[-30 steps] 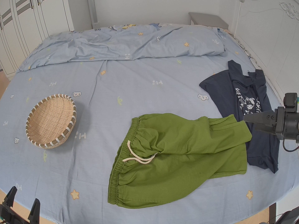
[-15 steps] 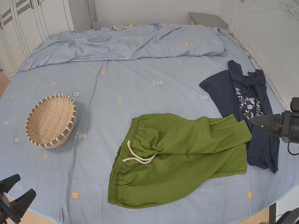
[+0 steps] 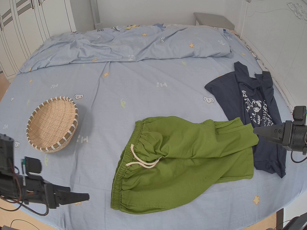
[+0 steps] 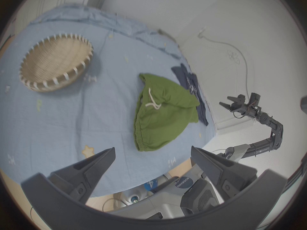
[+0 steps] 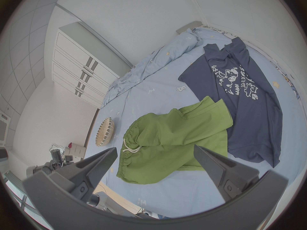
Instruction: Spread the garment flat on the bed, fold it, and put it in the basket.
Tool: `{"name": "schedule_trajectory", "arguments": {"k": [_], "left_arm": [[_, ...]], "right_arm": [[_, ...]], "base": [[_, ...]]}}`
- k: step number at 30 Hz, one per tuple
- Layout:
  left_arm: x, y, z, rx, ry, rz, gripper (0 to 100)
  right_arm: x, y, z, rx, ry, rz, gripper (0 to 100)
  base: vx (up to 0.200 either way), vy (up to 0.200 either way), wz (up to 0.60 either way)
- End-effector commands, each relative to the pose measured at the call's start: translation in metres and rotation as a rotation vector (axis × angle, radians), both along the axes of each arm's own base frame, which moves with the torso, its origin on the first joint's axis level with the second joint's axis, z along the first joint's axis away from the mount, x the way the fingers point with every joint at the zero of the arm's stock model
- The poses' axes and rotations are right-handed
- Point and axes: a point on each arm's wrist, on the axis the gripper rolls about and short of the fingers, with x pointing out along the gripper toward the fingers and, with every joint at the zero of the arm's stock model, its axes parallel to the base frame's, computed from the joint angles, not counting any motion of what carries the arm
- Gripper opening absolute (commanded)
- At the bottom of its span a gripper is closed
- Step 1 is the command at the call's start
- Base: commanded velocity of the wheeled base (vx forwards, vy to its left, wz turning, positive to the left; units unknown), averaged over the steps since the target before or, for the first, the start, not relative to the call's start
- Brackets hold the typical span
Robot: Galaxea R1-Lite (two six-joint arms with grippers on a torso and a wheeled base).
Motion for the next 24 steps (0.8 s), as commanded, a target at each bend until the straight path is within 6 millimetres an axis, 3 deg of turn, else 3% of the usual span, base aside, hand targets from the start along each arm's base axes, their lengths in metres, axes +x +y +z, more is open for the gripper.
{"name": "schedule_trajectory", "arguments": {"k": [1, 2, 5, 24], "left_arm": [[0.081, -0.062, -0.094, 0.068, 0.470, -0.223, 100], [0.091, -0.078, -0.104, 0.138, 0.482, -0.229, 100], [0.096, -0.086, -0.108, 0.175, 0.480, -0.219, 100], [0.112, -0.091, -0.106, 0.114, 0.479, -0.128, 100]], "right_arm": [[0.027, 0.005, -0.025, -0.039, 0.036, 0.026, 100], [0.037, 0.008, -0.021, -0.029, -0.010, 0.033, 100], [0.037, 0.009, -0.022, -0.026, -0.012, 0.038, 100], [0.037, 0.006, -0.024, -0.023, -0.005, 0.034, 100]], "base": [[0.000, 0.000, 0.00], [0.000, 0.000, 0.00], [0.000, 0.000, 0.00], [0.000, 0.000, 0.00]]}}
